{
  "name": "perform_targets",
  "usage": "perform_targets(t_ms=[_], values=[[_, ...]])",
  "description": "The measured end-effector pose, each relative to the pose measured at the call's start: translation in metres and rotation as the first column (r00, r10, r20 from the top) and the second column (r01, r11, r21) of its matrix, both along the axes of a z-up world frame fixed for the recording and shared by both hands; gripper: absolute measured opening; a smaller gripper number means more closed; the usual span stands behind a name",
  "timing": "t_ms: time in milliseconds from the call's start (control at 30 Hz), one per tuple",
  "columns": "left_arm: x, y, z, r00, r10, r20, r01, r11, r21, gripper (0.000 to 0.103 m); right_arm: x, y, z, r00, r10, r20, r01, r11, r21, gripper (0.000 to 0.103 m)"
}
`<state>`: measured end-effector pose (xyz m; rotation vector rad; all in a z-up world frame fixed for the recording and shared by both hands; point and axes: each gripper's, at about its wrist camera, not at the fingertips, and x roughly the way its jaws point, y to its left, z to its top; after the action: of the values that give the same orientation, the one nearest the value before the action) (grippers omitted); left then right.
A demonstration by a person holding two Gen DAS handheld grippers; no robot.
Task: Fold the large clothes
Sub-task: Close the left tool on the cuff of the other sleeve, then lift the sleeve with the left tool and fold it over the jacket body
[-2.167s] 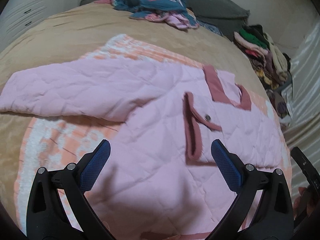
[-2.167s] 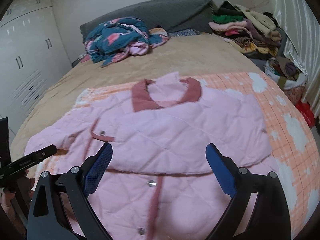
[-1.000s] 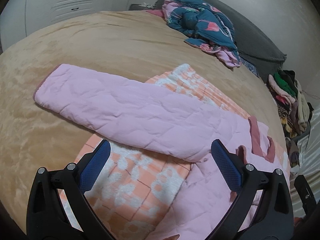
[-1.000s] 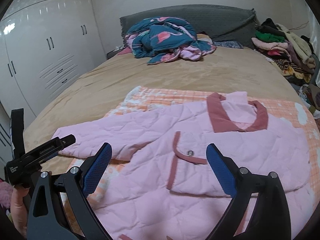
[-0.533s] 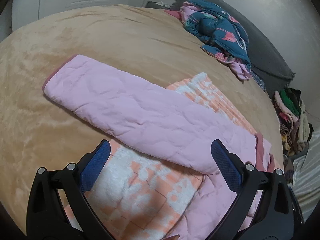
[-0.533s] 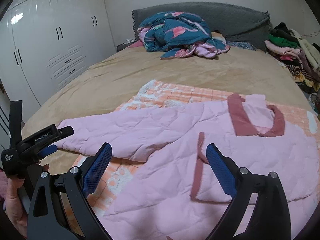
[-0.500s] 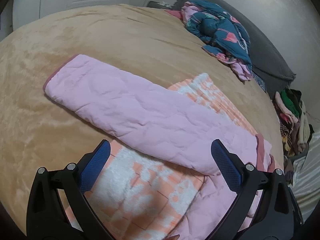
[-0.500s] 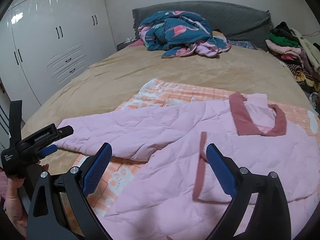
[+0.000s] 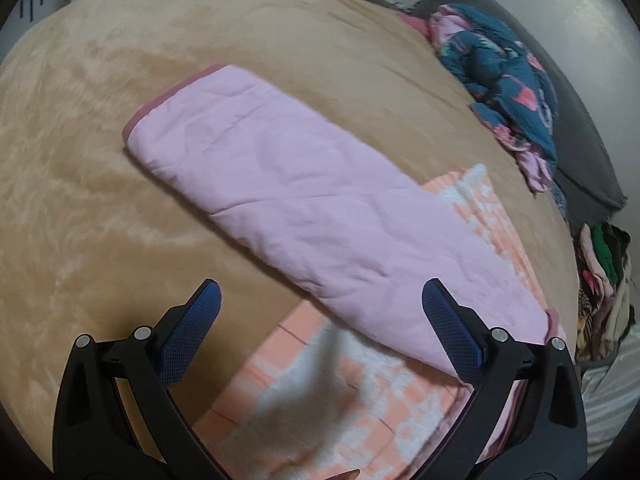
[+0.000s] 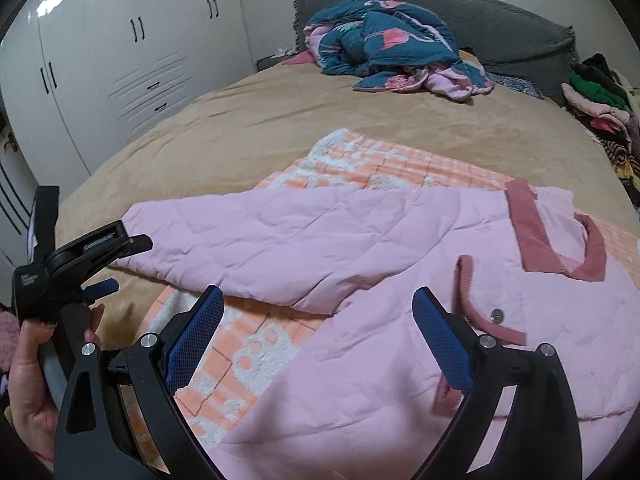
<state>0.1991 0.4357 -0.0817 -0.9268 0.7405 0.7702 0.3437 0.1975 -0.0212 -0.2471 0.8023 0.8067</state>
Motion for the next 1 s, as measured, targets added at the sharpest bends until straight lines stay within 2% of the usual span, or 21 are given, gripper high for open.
perform_targets(t_ms=[167,267,500,600,667,800,867,933,967,1000], values=[[-0.009,0.02,-0.019,0.999,0.052,0.013,-0.051,0.997,-0.06,0.094,-0.001,0.001,-0.013,1.0,0.013,-0.022,-0.013,1.0,-0.004,0.095],[-0.007,0.027,-0.031,0.999,0.035,0.039,-0.031,0.995,-0.095,0.094,-0.001,-0.001,-0.02,0.999,0.009,-0.039,-0.01,1.0,-0.019,0.095],[-0.002,0.046,-0.048,0.995,0.074,0.068,-0.065,0.99,-0.123,0.094,-0.006,-0.029,-0.025,0.999,0.016,-0.032,-0.017,1.0,-0.018,0.095],[-0.012,0.055,-0.053,0.984,0.116,0.138,-0.092,0.981,-0.168,0.094,-0.002,-0.049,-0.02,0.999,-0.015,-0.034,0.016,1.0,0.006,0.095],[-0.012,0.058,-0.053,0.98,0.122,0.155,-0.095,0.981,-0.168,0.094,0.001,-0.064,-0.019,0.998,-0.04,-0.04,0.04,0.999,0.014,0.095],[-0.003,0.069,-0.05,0.983,0.053,0.176,-0.029,0.991,-0.133,0.093,0.01,-0.1,-0.02,0.994,-0.092,-0.063,0.095,0.994,0.048,0.095],[-0.005,0.071,-0.052,0.981,0.054,0.187,-0.028,0.99,-0.139,0.082,0.016,-0.119,-0.021,0.988,-0.128,-0.082,0.133,0.989,0.058,0.095],[-0.011,0.073,-0.052,0.976,0.09,0.199,-0.061,0.987,-0.15,0.054,0.019,-0.134,-0.021,0.985,-0.154,-0.08,0.16,0.985,0.07,0.095],[-0.012,0.073,-0.052,0.975,0.097,0.199,-0.068,0.987,-0.148,0.051,0.02,-0.143,-0.02,0.983,-0.169,-0.075,0.175,0.981,0.081,0.095],[-0.012,0.071,-0.049,0.976,0.089,0.199,-0.064,0.989,-0.13,0.043,0.02,-0.149,-0.02,0.981,-0.177,-0.077,0.184,0.979,0.092,0.095]])
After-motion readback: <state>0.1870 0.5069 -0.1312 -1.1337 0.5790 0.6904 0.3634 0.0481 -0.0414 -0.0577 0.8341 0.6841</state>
